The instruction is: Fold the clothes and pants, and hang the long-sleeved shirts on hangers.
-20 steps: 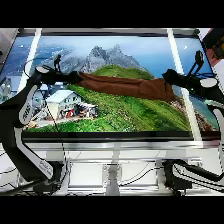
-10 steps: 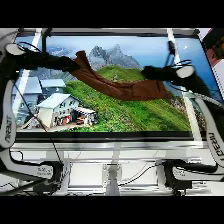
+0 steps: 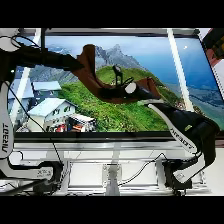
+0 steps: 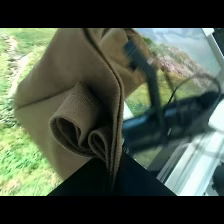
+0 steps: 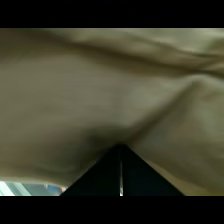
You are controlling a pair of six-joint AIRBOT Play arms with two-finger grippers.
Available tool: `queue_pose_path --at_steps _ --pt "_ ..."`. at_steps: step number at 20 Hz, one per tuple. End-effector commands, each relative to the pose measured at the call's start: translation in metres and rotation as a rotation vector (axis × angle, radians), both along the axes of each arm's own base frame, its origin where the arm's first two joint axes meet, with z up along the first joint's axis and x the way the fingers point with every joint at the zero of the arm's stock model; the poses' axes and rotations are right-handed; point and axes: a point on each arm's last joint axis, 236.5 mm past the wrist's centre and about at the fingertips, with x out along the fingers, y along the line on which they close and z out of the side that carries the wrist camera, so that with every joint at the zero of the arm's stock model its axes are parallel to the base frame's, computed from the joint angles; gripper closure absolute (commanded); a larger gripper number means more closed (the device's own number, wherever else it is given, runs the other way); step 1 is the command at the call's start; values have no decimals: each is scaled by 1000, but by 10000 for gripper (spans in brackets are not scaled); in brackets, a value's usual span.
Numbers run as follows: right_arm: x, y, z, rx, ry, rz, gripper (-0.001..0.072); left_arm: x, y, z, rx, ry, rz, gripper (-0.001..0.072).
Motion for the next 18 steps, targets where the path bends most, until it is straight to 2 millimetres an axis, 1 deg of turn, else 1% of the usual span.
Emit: queue_pose_path --at_steps 1,2,3,4,6,8,10,12,13,15,16,18 --pt "-8 27 0 30 -9 -4 697 0 -23 -11 -4 12 -30 693" --pt "-10 24 -2 18 -3 12 697 0 -29 -15 -4 18 -39 693" --pt "-10 16 -6 -5 4 32 697 1 -36 -19 -7 23 -46 693" --pt "-8 4 -9 -32 9 48 697 2 -43 -24 -7 28 -50 693" --pt "1 -32 -8 -71 36 59 697 8 -60 -33 -13 27 -40 693" --pt "9 -82 4 -113 61 61 697 26 -85 -36 -63 33 34 693" --pt "11 -145 25 -188 69 66 697 39 -124 -29 -175 29 90 693" --pt "4 -215 50 -289 70 45 697 46 -165 -29 -242 15 141 693" --pt "0 -250 66 -336 62 14 697 47 -186 -34 -246 -7 166 693" --pt "-6 -308 102 -393 18 -81 696 42 -226 -42 -256 -44 204 694" --pt "-7 -333 121 -412 -19 -144 696 37 -245 -47 -257 -62 218 693" --pt "-11 -371 151 -426 -75 -249 696 25 -279 -64 -251 -88 246 693"
